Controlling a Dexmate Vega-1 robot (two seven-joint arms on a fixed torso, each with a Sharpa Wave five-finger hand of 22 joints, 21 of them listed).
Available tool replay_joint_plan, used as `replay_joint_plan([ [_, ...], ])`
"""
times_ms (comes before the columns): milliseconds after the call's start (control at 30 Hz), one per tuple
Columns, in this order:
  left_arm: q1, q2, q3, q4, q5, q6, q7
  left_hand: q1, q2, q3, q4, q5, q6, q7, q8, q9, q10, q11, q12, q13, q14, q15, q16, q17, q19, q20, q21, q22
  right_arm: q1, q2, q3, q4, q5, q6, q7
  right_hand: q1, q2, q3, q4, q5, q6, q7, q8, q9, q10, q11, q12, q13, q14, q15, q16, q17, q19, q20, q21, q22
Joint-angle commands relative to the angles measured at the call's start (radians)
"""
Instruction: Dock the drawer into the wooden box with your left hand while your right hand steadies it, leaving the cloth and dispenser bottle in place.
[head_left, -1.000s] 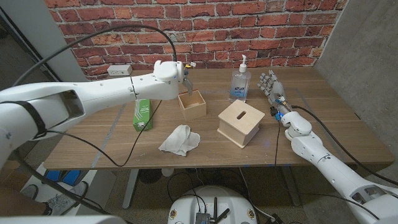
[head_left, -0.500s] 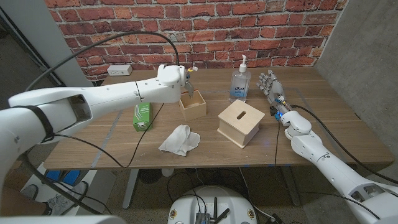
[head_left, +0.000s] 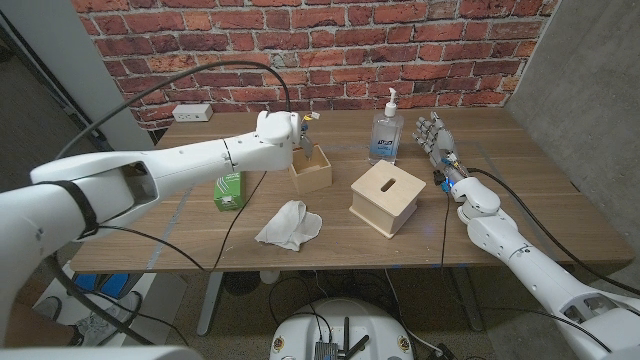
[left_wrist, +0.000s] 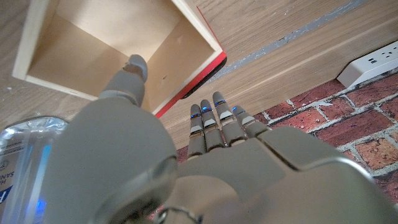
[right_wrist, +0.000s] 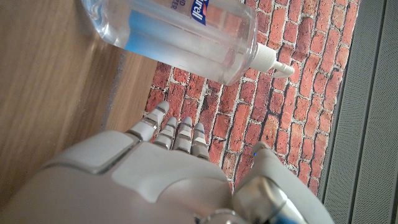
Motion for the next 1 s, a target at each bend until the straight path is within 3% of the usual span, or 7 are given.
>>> replay_joint_plan([
  [33, 0.049, -0.019, -0.046, 0.036, 0.034, -0.045, 0.015, 0.023, 0.001, -0.009, 0.0, -0.003, 0.035, -0.003, 0.006, 0.002, 0.037, -0.015, 0.007, 0.001, 0.035, -0.054, 0.007, -0.001, 0.02, -0.035, 0.009, 0.001, 0.002, 0.002, -0.002, 0.0, -0.001, -0.002, -0.001, 0.008, 0.021, 0.001, 0.003, 0.007, 0.004, 0.0, 0.005, 0.003, -0.003, -0.006, 0.006, 0.0, -0.002, 0.006, 0.005, 0.002, 0.004, 0.002, 0.002, 0.001],
  [200, 0.07, -0.02, -0.066, 0.04, 0.044, -0.056, 0.02, 0.036, 0.004, -0.018, 0.001, -0.005, 0.07, -0.002, 0.008, 0.002, 0.083, -0.024, 0.011, 0.0, 0.069, -0.063, 0.007, -0.001, 0.043, -0.063, 0.009, 0.001, 0.0, 0.002, -0.002, -0.003, -0.002, -0.001, -0.004, 0.008, 0.021, 0.0, 0.004, 0.007, 0.004, -0.001, 0.005, 0.003, -0.002, -0.005, 0.006, 0.0, -0.003, 0.006, 0.005, 0.001, 0.004, 0.003, 0.002, 0.001],
  [533, 0.111, -0.025, -0.1, 0.055, 0.07, -0.089, 0.044, 0.06, 0.014, -0.022, 0.0, -0.004, 0.116, -0.016, 0.011, 0.003, 0.126, -0.039, 0.012, 0.0, 0.105, -0.084, 0.007, -0.001, 0.075, -0.071, 0.012, 0.001, -0.002, 0.0, -0.003, -0.008, -0.002, -0.005, -0.004, 0.008, 0.022, 0.0, 0.004, 0.007, 0.006, -0.001, 0.006, 0.003, -0.002, -0.005, 0.006, 0.0, -0.002, 0.005, 0.006, 0.0, 0.004, 0.005, 0.002, 0.002],
  [1000, 0.158, -0.034, -0.15, 0.055, 0.106, -0.115, 0.076, 0.13, 0.065, -0.023, 0.003, 0.01, 0.232, -0.034, 0.017, 0.006, 0.246, -0.062, 0.017, 0.0, 0.21, -0.126, 0.015, 0.002, 0.157, -0.122, 0.017, 0.002, 0.003, 0.003, -0.004, -0.004, -0.001, -0.007, -0.001, 0.009, 0.021, -0.001, 0.005, 0.007, 0.008, -0.001, 0.006, 0.003, -0.002, -0.006, 0.006, 0.0, -0.003, 0.005, 0.006, -0.002, 0.005, 0.007, 0.003, 0.002],
])
